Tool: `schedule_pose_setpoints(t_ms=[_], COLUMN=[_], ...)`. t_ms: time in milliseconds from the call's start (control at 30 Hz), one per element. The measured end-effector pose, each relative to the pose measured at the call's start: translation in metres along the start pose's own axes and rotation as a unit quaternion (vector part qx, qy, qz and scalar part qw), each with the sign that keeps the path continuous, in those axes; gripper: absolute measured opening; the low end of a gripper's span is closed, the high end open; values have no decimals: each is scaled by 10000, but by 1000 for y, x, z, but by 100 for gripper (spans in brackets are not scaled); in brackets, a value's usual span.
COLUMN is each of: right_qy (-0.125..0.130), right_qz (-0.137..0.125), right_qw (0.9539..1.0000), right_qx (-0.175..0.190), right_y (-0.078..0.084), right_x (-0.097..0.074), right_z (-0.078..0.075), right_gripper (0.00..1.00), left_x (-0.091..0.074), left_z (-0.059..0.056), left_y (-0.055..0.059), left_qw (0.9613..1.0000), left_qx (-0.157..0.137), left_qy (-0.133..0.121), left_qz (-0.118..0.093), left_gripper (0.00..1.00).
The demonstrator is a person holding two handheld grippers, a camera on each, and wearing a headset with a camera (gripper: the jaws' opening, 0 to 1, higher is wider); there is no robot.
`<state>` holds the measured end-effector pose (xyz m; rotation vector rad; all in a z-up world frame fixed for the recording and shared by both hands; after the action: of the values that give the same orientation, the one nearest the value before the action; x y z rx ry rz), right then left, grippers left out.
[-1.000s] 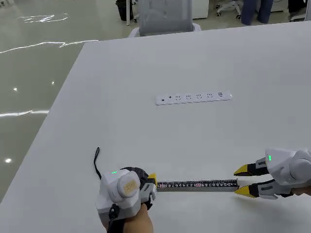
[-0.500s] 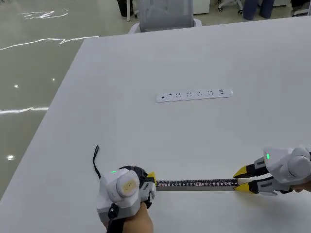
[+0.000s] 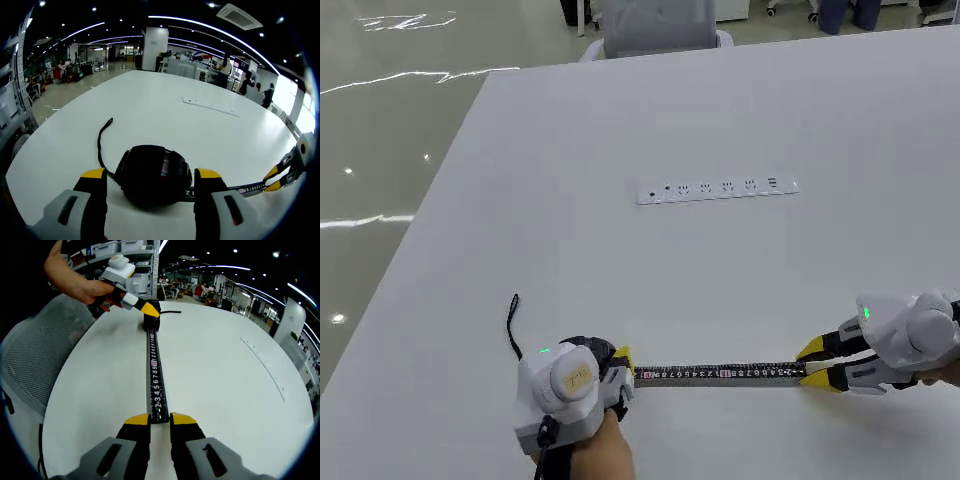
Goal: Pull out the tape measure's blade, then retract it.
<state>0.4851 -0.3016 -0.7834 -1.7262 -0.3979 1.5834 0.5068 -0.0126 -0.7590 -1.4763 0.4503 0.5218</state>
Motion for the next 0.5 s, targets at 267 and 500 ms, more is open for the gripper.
schedule_pose_setpoints(t_ms=[267, 500], right_qy=[14, 9], right_qz=[-17, -26], right_qw=[10000, 10000], right_qx=[4, 31], right_y=[-2, -1], right_x=[-1, -2], right_z=[1, 1], right_gripper=[14, 14], left_x=[0, 1], left_z=[-2, -6], left_y=[6, 8], left_qw=[9999, 9999], left_qx=[102, -77], left_qy=[23, 69], left_qz=[49, 9], left_gripper=[65, 60])
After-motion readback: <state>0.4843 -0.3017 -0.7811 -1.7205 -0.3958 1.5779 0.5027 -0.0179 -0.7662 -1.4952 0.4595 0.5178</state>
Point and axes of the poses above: the centre of the closed fingertips' face, and the gripper's own axes: x roughly forward along the fingers, z roughly to its left, y roughly out of its underside, the point moved 3 cm from there along -x, roughly backward along the fingers, and after that the axes turned 9 degrees about x, right-handed, at the moved point
